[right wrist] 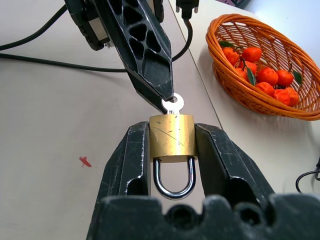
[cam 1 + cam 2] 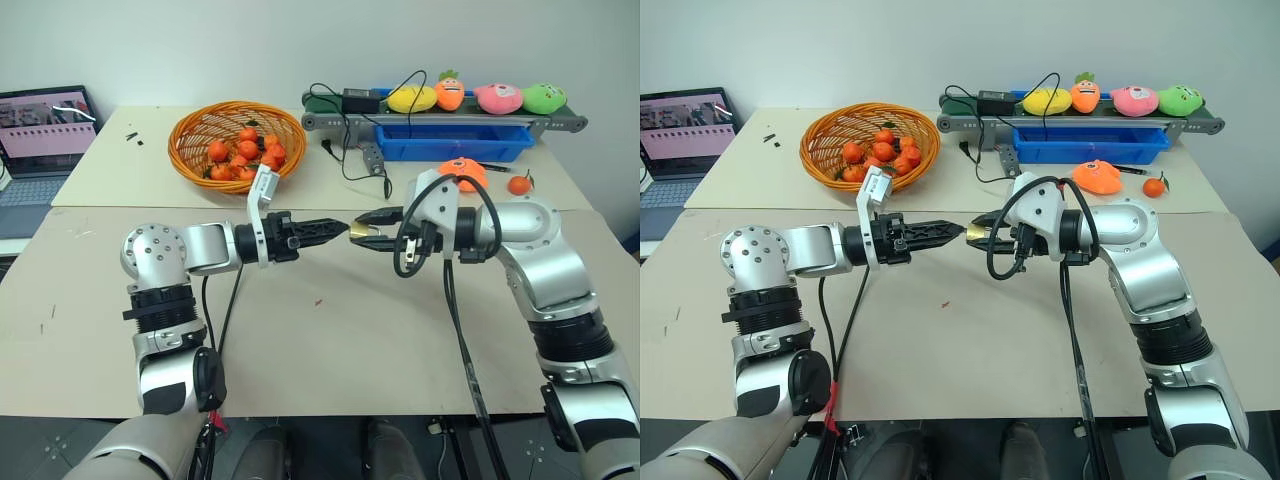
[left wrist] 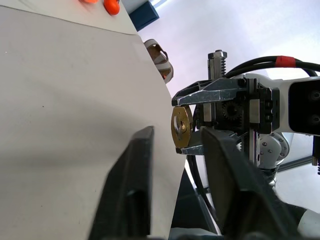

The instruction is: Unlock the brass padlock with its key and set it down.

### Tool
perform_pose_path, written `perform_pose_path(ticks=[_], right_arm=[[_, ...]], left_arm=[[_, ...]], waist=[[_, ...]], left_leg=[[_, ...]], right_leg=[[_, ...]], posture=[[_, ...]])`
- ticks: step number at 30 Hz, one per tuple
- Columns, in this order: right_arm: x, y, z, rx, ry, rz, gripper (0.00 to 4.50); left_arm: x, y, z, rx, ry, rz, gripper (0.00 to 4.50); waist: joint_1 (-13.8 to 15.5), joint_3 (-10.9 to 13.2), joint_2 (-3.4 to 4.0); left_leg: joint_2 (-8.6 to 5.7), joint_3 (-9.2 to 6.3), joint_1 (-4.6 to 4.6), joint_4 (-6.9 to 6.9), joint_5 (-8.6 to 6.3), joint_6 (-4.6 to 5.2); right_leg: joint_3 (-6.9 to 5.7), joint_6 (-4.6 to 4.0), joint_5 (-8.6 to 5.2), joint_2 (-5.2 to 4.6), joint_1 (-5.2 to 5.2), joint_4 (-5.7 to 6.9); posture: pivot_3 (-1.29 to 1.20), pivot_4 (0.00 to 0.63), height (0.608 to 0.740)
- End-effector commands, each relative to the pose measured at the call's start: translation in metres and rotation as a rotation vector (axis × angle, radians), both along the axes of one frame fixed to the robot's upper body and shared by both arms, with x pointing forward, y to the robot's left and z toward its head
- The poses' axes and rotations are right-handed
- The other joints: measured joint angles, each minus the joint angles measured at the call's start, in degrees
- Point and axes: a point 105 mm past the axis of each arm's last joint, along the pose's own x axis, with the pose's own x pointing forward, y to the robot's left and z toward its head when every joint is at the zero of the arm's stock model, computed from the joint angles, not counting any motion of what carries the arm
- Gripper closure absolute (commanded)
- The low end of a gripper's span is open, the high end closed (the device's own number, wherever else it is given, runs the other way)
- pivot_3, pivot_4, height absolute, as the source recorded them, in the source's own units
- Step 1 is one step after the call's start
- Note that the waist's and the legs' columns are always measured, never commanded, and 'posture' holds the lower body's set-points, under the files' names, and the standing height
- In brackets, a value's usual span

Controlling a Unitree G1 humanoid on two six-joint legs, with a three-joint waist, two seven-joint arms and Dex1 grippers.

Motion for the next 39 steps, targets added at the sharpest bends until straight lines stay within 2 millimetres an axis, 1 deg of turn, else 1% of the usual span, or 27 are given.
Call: perform_pose_path(ticks=[1, 11, 14, 18, 22, 27, 34, 37, 39], right_arm=[[-0.002, -0.002, 0.013, 0.008, -0.06, -0.002, 3.58], [-0.003, -0.003, 0.015, 0.011, -0.059, -0.005, 3.58], [-0.004, -0.002, 0.015, 0.013, -0.053, -0.002, 3.58], [-0.006, -0.001, 0.014, 0.028, -0.018, 0.01, 3.58], [-0.009, 0.001, 0.014, 0.047, 0.026, 0.018, 3.58], [-0.012, 0.001, 0.008, 0.051, 0.062, 0.017, 3.58], [-0.012, 0.0, 0.006, 0.05, 0.092, 0.015, 3.58], [-0.012, -0.001, 0.006, 0.048, 0.096, 0.015, 3.58], [-0.012, -0.001, 0.006, 0.048, 0.094, 0.014, 3.58]], left_arm=[[-0.002, -0.002, 0.015, -0.035, -0.048, -0.019, 4.39], [-0.002, -0.003, 0.014, -0.034, -0.043, -0.017, 4.39], [-0.004, -0.004, 0.012, -0.008, -0.059, -0.026, 4.39], [-0.008, -0.009, 0.009, 0.018, -0.086, -0.053, 4.39], [-0.017, -0.014, 0.002, 0.088, -0.152, -0.096, 4.39], [-0.025, -0.015, -0.004, 0.18, -0.278, -0.14, 4.39], [-0.035, -0.016, -0.007, 0.268, -0.442, -0.221, 4.39], [-0.037, -0.016, -0.008, 0.271, -0.447, -0.237, 4.39], [-0.034, -0.016, -0.004, 0.228, -0.404, -0.217, 4.39]], waist=[[0.0, 0.0, 0.0], [0.0, 0.0, 0.0], [0.0, 0.0, 0.0], [0.0, 0.0, 0.0], [0.0, 0.0, 0.0], [0.0, 0.0, 0.0], [0.0, 0.0, 0.0], [0.1, 0.0, 0.0], [0.1, 0.0, 0.0]], left_leg=[[0.0, 0.0, 0.0, 0.0, 0.0, 0.0], [0.0, 0.0, 0.0, 0.0, 0.0, 0.0], [0.0, 0.0, 0.0, 0.0, 0.0, 0.0], [0.0, 0.0, 0.0, 0.0, 0.0, 0.0], [0.0, 0.0, 0.0, -0.01, 0.0, 0.0], [0.01, 0.0, 0.0, -0.01, 0.0, 0.0], [0.01, 0.01, -0.01, -0.01, -0.02, 0.04], [0.01, 0.01, -0.02, -0.01, -0.03, 0.05], [0.01, 0.01, -0.02, 0.0, -0.03, 0.05]], right_leg=[[0.0, 0.0, 0.0, 0.0, 0.0, 0.0], [0.0, 0.0, 0.0, 0.0, 0.0, 0.0], [0.0, 0.0, 0.0, 0.0, 0.0, 0.0], [0.0, 0.0, 0.0, 0.0, 0.0, 0.0], [0.0, 0.0, 0.0, 0.0, -0.01, 0.0], [0.0, 0.0, 0.0, 0.0, -0.01, 0.01], [0.01, -0.01, 0.0, 0.0, -0.02, 0.0], [0.01, -0.01, -0.01, 0.0, -0.03, 0.0], [0.0, -0.01, 0.0, 0.0, -0.02, 0.01]], posture=[[0.0, 0.15, 0.74], [0.0, 0.15, 0.74], [0.0, 0.15, 0.74], [0.0, 0.15, 0.74], [0.0, 0.15, 0.74], [0.0, 0.15, 0.74], [0.0, 0.15, 0.74], [0.0, 0.15, 0.74], [0.0, 0.15, 0.74]])
